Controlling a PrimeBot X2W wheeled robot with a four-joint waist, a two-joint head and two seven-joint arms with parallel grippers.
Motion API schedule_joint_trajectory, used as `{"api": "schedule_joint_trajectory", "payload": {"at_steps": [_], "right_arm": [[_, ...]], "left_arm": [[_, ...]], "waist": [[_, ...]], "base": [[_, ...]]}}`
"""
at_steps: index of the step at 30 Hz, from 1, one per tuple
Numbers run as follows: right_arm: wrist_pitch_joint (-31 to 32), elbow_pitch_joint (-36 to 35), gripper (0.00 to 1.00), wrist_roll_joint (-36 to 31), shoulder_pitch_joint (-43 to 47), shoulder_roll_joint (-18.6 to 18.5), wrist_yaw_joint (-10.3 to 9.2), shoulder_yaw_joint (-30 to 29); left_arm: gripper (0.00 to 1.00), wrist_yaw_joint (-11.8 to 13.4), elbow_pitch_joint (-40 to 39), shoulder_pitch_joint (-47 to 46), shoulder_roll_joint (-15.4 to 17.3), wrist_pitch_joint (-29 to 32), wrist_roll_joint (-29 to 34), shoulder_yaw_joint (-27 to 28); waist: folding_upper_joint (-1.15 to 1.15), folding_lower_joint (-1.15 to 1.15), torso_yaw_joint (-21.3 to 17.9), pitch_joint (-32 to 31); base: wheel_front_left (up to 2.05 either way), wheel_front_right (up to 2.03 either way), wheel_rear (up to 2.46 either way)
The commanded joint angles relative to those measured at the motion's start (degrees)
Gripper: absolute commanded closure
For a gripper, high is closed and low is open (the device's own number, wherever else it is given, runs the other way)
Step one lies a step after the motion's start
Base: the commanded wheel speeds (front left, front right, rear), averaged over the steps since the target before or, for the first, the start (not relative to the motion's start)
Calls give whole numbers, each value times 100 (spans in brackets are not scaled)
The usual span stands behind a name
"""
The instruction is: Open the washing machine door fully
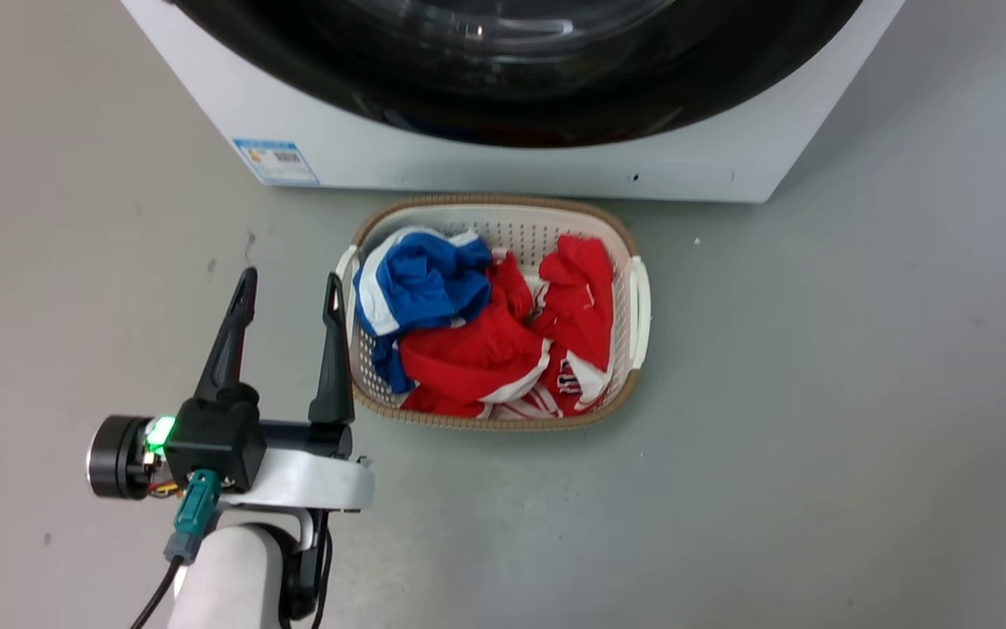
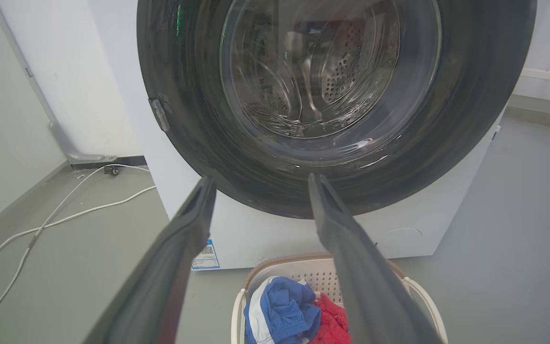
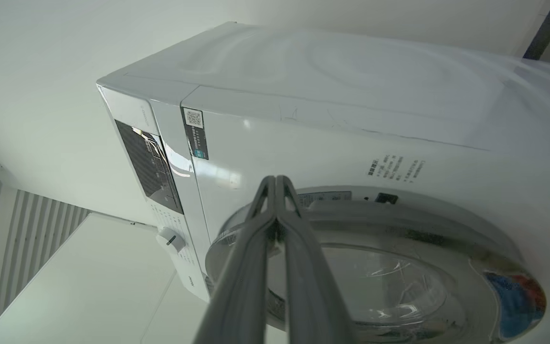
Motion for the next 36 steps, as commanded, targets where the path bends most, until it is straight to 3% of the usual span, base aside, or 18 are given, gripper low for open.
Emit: {"api": "schedule_joint_trajectory", "payload": {"at_steps": [1,8,20,28,36], "right_arm": [[109,208,100,-123,-407,-187,1,144],[521,1018,100,-603,-1774,-635,1,861],[1175,1999,100,-1270,-3289,-862,1,1750],[1863,2231,100,-1573,-3645,-845,1,2216],[2312,2037,100,-1632,-3355,-749,7,2424]], "left_arm": [[0,-14,-50,-146,-8,-16,26,-23],[0,-27,-144,-390,-8,-16,-2,-130],[0,32,-175,-644,-8,-16,-138,-265],[0,78,-179,-713,-8,-16,-197,-310],[0,99,-139,-709,-9,-16,-173,-279]], "waist": [[0,-1,104,303],[0,-1,233,741],[0,-1,479,1245],[0,-1,591,1348],[0,-1,550,1296]], "base": [[0,0,0],[0,0,0],[0,0,0],[0,0,0],[0,0,0]]}}
